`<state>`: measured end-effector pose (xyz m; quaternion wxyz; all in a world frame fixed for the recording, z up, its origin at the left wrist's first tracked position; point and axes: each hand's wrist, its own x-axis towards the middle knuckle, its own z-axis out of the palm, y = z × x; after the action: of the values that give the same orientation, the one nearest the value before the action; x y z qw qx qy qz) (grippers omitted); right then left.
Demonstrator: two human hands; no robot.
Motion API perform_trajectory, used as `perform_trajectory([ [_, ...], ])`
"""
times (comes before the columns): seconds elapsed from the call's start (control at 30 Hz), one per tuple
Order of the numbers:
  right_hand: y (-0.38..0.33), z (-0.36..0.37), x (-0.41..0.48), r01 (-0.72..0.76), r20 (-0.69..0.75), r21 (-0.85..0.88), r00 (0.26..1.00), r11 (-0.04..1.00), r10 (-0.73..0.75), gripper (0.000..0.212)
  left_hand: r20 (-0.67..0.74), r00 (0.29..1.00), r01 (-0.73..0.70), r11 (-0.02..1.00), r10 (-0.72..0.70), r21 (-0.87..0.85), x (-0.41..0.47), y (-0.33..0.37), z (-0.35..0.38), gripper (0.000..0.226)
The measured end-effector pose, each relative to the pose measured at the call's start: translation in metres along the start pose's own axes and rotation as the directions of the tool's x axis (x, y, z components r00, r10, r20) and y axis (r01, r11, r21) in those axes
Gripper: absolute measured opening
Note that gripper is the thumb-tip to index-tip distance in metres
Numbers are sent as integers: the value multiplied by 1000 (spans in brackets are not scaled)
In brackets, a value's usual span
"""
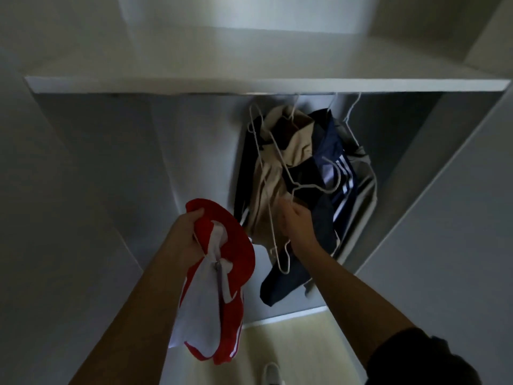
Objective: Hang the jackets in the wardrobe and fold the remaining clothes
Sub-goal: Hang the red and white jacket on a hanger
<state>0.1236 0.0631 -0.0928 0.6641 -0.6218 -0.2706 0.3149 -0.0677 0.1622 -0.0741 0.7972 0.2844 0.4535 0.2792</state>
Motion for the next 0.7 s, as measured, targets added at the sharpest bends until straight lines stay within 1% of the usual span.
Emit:
perform_trajectory([
  [0.1,-12,-20,-12,59,-50,-56,997,997,-61,34,62,998,15,993,-23,115,-7,-12,7,29],
  [0.2,-24,-32,-20,67,-185,-66,980,996,-78,43,114,993,16,982,-38,188,-14,-19,13,24],
  [0.3,-31,-40,-42,131,-266,71,958,989,-108,48,134,990,18,978,-47,207,-22,-22,18,26],
  [0.37,-38,-47,-61,188,-274,160,952,969,-139,47,126,991,20,976,-49,217,-24,-24,21,38],
  [0.43,-47,-53,-77,260,-299,213,935,942,-190,48,150,987,23,972,-59,233,-26,-28,27,44],
  [0.57,-61,-62,-95,388,-335,339,901,857,-275,53,181,981,33,971,-77,235,-34,-40,53,33],
  [0.7,-67,-63,-101,437,-370,399,881,806,-294,52,222,971,32,970,-87,240,-44,-53,84,28],
])
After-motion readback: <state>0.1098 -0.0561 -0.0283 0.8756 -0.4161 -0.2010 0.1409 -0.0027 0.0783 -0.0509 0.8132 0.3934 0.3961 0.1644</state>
